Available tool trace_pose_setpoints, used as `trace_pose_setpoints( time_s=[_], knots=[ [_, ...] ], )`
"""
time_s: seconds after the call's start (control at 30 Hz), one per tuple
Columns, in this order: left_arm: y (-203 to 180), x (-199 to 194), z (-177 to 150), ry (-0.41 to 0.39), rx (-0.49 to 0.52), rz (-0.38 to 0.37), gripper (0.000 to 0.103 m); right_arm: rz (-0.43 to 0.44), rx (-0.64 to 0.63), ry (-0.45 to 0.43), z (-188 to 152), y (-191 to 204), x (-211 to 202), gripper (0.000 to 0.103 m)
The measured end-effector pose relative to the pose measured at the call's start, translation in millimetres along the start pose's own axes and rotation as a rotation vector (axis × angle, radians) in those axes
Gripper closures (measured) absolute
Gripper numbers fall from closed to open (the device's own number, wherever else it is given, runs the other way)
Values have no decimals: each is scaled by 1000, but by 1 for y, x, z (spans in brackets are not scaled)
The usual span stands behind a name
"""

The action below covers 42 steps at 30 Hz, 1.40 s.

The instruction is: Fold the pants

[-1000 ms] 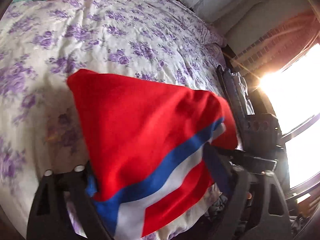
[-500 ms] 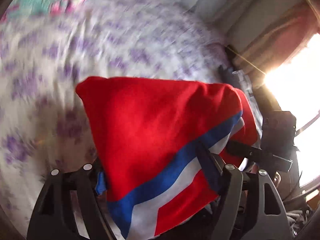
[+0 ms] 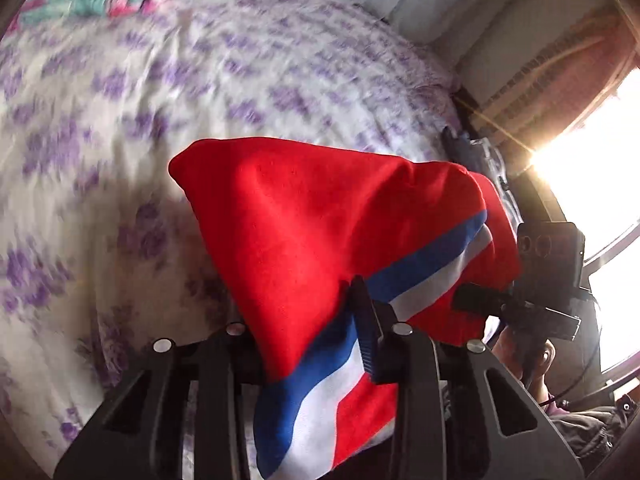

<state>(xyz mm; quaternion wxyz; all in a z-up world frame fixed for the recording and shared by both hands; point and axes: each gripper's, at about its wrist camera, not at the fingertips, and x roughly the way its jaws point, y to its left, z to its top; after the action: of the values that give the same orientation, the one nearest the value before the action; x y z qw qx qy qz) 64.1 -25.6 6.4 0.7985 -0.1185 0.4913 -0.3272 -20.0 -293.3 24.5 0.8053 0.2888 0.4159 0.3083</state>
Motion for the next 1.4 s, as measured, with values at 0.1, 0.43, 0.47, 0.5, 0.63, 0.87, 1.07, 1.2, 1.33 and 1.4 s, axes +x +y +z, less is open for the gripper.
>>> trace_pose_setpoints(
  time_s=[0.1, 0.43, 0.47, 0.5, 0.63, 0.87, 1.07, 1.2, 1.33, 1.4],
  knots=[
    [-11, 1, 13, 0, 35, 14, 72, -15, -8, -16, 13, 1, -5, 71],
    [-38, 19, 172, -107, 98, 77, 71, -149, -108, -161, 168, -1, -7, 71],
    [-40, 20, 190, -135, 97, 85, 70, -171, -129, -185, 189, -2, -4, 71],
    [-39, 26, 213, -167, 92, 102, 69, -198, -147, -208, 204, -6, -2, 70],
    [-11, 87, 266, -214, 120, 303, 5, -472, -181, -265, 262, -59, 42, 22],
    [93, 134, 272, -67, -110, 450, 25, -719, -198, -353, 241, -98, 71, 22],
    [42, 47, 205, -254, -12, 517, 7, -713, -235, -449, 159, -41, 16, 13],
    [-11, 13, 128, -320, 93, 609, 5, -774, -297, -465, 83, 1, -15, 10],
    [-30, -6, 70, -302, 79, 556, 5, -787, -299, -460, 42, 11, -39, 5],
    [-36, -13, 50, -293, 83, 586, 5, -806, -304, -430, 30, 17, -46, 5]
  ],
)
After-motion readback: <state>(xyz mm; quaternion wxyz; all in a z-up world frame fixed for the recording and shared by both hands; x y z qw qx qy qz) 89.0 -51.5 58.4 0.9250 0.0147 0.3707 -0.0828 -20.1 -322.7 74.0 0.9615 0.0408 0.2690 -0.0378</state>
